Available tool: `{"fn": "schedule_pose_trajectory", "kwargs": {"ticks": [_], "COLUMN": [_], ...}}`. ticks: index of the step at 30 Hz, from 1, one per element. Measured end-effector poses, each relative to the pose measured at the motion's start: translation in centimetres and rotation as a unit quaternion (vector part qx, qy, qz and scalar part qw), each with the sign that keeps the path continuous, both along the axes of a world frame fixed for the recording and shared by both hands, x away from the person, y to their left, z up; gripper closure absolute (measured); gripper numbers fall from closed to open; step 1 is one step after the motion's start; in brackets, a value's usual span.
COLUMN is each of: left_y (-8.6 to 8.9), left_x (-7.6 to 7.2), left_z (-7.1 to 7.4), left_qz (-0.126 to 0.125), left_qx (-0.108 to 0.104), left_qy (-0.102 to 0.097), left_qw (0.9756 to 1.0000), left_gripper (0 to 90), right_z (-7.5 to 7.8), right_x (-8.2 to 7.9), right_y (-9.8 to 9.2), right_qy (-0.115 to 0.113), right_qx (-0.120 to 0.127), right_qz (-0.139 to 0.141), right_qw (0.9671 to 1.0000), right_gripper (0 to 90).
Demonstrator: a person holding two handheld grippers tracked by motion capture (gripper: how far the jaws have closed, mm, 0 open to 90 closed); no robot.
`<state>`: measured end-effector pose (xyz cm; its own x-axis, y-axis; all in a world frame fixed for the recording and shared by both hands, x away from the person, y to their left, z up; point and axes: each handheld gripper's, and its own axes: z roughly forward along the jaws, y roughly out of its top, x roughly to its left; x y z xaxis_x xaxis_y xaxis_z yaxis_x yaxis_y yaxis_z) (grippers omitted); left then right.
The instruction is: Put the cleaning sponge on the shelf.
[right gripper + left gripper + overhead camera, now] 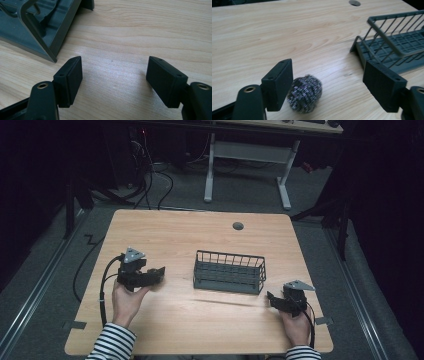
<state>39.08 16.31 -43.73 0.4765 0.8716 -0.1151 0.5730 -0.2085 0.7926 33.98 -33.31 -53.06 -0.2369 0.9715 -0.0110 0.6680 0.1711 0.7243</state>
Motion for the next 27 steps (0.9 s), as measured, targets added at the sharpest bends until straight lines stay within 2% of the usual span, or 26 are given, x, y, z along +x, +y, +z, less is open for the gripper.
{"fn": "schedule_pose_trajectory", "kwargs": {"ticks": [3,10,15,27], "left_y": [0.8,1.1,0.8,-0.2], "left_x": [0.1,0.5,1.2,2.5], "left_z": [-1.0,-2.9,-4.4,-6.5], "left_qz": [0.012,0.023,0.027,0.036], "left_qx": [-0.001,0.016,0.023,0.033], "left_qy": [0.013,0.026,0.038,0.049], "left_qw": [0.9998,0.9993,0.9986,0.9976], "left_gripper": [22.5,21.2,21.2,23.5], "right_z": [0.0,0.0,0.0,0.0], "right_x": [0.0,0.0,0.0,0.0], "right_y": [0.0,0.0,0.0,0.0], "right_qy": [0.0,0.0,0.0,0.0], "right_qx": [0.0,0.0,0.0,0.0], "right_qz": [0.0,0.0,0.0,0.0], "right_qw": [1.0,1.0,1.0,1.0], "right_gripper": [29.1,29.1,29.1,29.1]}}
